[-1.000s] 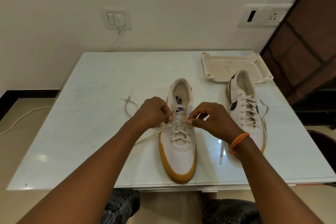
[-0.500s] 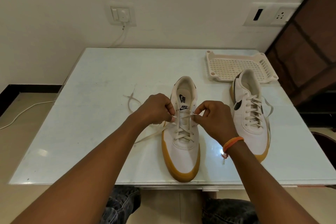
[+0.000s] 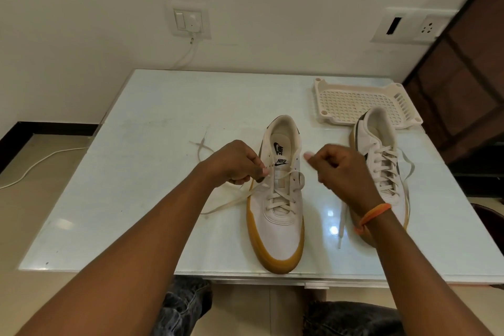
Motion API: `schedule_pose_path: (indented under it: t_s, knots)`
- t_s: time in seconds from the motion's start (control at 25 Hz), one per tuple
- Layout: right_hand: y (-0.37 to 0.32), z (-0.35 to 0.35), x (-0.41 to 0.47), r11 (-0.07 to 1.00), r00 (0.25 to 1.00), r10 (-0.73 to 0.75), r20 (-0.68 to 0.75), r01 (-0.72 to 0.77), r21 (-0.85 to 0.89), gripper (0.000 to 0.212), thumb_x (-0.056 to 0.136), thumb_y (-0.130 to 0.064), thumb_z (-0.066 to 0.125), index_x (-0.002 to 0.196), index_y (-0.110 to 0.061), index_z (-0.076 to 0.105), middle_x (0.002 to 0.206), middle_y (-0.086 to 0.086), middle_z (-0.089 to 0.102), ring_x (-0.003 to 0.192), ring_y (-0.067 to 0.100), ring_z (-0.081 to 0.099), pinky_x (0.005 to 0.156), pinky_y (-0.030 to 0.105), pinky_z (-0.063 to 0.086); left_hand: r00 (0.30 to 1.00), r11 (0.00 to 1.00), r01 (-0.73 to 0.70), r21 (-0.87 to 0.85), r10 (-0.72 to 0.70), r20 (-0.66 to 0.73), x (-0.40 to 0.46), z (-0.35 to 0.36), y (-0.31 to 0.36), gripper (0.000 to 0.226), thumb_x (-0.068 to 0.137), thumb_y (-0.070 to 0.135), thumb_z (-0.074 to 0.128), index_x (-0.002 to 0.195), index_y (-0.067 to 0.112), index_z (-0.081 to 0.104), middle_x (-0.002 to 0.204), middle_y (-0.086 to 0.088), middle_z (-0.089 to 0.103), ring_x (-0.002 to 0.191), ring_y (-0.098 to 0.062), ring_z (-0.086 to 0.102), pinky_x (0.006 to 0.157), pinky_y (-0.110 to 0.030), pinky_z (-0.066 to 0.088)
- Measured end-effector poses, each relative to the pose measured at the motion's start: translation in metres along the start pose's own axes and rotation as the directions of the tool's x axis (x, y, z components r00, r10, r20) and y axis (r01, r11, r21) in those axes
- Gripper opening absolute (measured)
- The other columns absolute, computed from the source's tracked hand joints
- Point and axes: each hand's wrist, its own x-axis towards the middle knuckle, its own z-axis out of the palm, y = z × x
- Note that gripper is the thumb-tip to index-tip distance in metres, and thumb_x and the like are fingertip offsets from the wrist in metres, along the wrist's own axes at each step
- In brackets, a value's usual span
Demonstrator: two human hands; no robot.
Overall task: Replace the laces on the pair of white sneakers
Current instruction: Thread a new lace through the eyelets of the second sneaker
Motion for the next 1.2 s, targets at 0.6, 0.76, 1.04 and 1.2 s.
schedule_pose_path:
  t_s: [0.6, 0.76, 1.04, 1.2]
  knots:
    - [0.019, 0.02, -0.001, 0.918, 0.946, -0.212, 0.247, 0.279, -0.283, 0.034, 0.087, 0.0, 0.059, 0.102, -0.028, 0.071, 0.107, -0.005, 0.044, 0.077, 0.015, 0.058, 0.065, 0.022, 0.052, 0.962, 0.996, 0.037, -0.085, -0.058, -0.266, 0.004, -0.037, -0.017, 0.009, 0.084, -0.004, 0.066, 0.084, 0.002, 0.072, 0.084, -0.012, 0.07, 0.067, -0.015, 0.06, 0.062, -0.024, 0.051]
    - [0.014, 0.015, -0.004, 0.954, 0.931, -0.188, 0.313, 0.249, -0.168, 0.033, 0.08, -0.007, 0.072, 0.106, -0.027, 0.071, 0.091, -0.003, 0.055, 0.074, 0.009, 0.058, 0.066, 0.016, 0.047, 0.957, 0.998, 0.038, -0.047, -0.05, -0.285, 0.005, -0.037, -0.016, 0.014, 0.084, -0.005, 0.064, 0.077, 0.005, 0.071, 0.086, -0.013, 0.071, 0.065, -0.014, 0.059, 0.058, -0.023, 0.049]
    - [0.002, 0.025, -0.011, 0.852, 0.928, -0.182, 0.324, 0.314, -0.419, 0.014, 0.08, -0.031, 0.075, 0.092, -0.025, 0.071, 0.108, -0.01, 0.041, 0.077, 0.014, 0.057, 0.062, 0.027, 0.051, 0.966, 0.999, 0.046, 0.014, -0.041, -0.255, 0.007, -0.027, -0.012, 0.013, 0.087, -0.002, 0.062, 0.081, 0.006, 0.07, 0.086, -0.012, 0.069, 0.065, -0.013, 0.058, 0.057, -0.021, 0.049]
    - [0.0, 0.034, -0.015, 0.832, 0.945, -0.179, 0.274, 0.294, -0.471, 0.01, 0.083, -0.027, 0.073, 0.087, -0.021, 0.066, 0.113, -0.005, 0.042, 0.072, 0.016, 0.058, 0.061, 0.03, 0.053, 0.988, 0.993, -0.005, 0.115, 0.023, -0.152, 0.003, -0.025, -0.012, 0.018, 0.083, 0.016, 0.076, 0.097, 0.007, 0.071, 0.094, -0.008, 0.067, 0.075, -0.014, 0.058, 0.059, -0.021, 0.049]
